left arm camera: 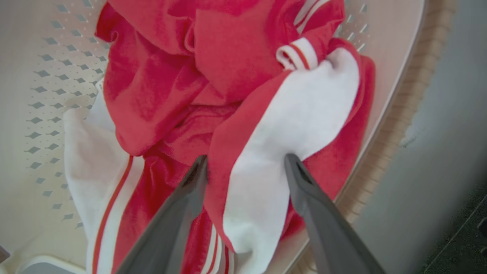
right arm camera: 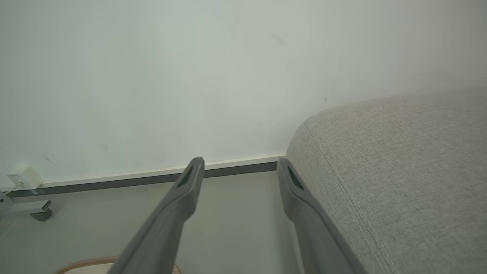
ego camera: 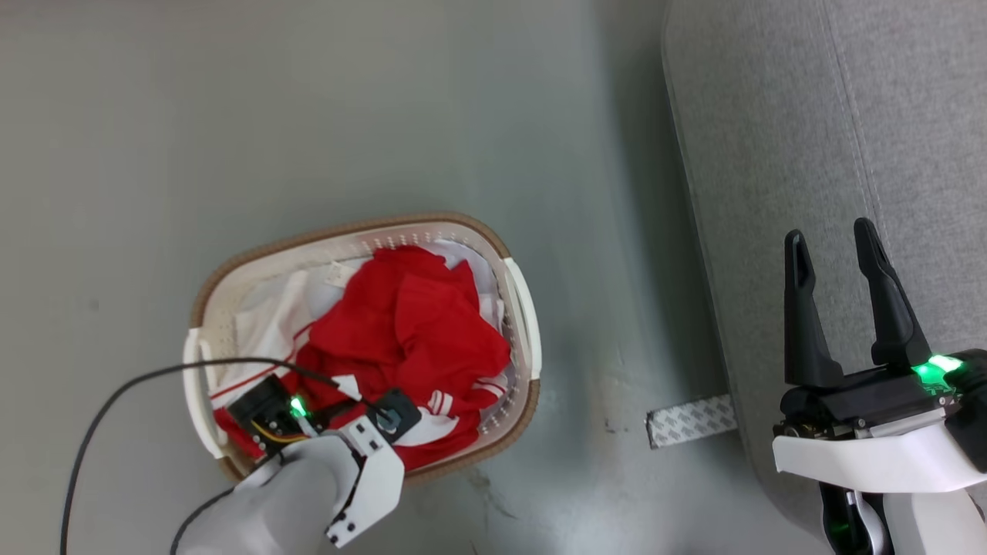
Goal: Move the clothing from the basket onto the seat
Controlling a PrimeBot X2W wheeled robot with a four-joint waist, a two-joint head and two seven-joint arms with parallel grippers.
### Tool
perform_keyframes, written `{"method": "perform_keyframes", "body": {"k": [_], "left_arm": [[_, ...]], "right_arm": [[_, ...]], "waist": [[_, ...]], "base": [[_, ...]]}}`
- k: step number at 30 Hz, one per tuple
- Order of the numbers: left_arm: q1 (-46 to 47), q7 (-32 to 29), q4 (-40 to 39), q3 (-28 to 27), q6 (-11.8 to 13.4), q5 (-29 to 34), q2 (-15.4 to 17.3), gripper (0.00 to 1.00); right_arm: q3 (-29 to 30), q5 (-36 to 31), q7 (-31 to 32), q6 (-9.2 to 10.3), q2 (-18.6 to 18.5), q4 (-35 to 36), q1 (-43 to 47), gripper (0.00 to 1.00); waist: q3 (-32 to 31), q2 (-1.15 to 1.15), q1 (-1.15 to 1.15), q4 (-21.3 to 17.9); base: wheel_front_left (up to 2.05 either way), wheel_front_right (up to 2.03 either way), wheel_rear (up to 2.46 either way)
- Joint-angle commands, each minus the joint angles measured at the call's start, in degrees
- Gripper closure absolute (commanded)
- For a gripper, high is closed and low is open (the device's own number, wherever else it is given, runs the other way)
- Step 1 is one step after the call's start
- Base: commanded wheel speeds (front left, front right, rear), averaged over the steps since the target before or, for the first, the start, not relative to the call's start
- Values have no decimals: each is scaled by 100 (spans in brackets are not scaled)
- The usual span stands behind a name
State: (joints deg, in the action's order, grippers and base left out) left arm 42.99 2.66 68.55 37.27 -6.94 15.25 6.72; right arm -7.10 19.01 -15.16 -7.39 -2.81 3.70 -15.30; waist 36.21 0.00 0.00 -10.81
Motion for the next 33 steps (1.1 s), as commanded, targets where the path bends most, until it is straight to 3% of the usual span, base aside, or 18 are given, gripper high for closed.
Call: {"method": "perform_keyframes", "body": {"k": [1, 10, 11, 12, 13, 14, 23, 33], "left_arm": [[118, -22, 77, 20, 34, 64, 88, 0], [381, -3, 211, 84, 59, -30, 108, 0], [404, -31, 233, 72, 59, -61, 104, 12], [426, -28, 245, 78, 76, -69, 99, 53], [448, -13, 253, 85, 93, -76, 95, 84], [459, -1, 264, 92, 96, -95, 77, 100], [408, 325, 330, -252, 39, -693, -59, 100], [-82, 1025, 120, -728, 15, -1539, -326, 100]], "right_arm": [[-16, 61, 0, -19, -15, 52, -111, 0], [-97, 83, 0, -19, -15, 98, -230, 0], [-96, 80, 0, -19, -15, 99, -235, 0], [-93, 76, 0, -18, -15, 100, -240, 0], [-87, 73, 0, -19, -15, 101, -245, 0], [-81, 69, 0, -19, -15, 102, -249, 0], [-6, -23, -1, -19, -15, -18, -265, 0], [200, -157, 0, -19, -17, -240, 181, 0]], "waist": [[211, 0, 0, -112], [596, 0, 0, -264], [622, 0, 0, -273], [639, 0, 0, -278], [655, 0, 0, -281], [670, 0, 0, -283], [499, 0, 0, -150], [-706, 0, 0, 437]], "base": [[0, 0, 0], [0, 0, 0], [0, 0, 0], [0, 0, 0], [0, 0, 0], [0, 0, 0], [0, 0, 0], [0, 0, 0]]}}
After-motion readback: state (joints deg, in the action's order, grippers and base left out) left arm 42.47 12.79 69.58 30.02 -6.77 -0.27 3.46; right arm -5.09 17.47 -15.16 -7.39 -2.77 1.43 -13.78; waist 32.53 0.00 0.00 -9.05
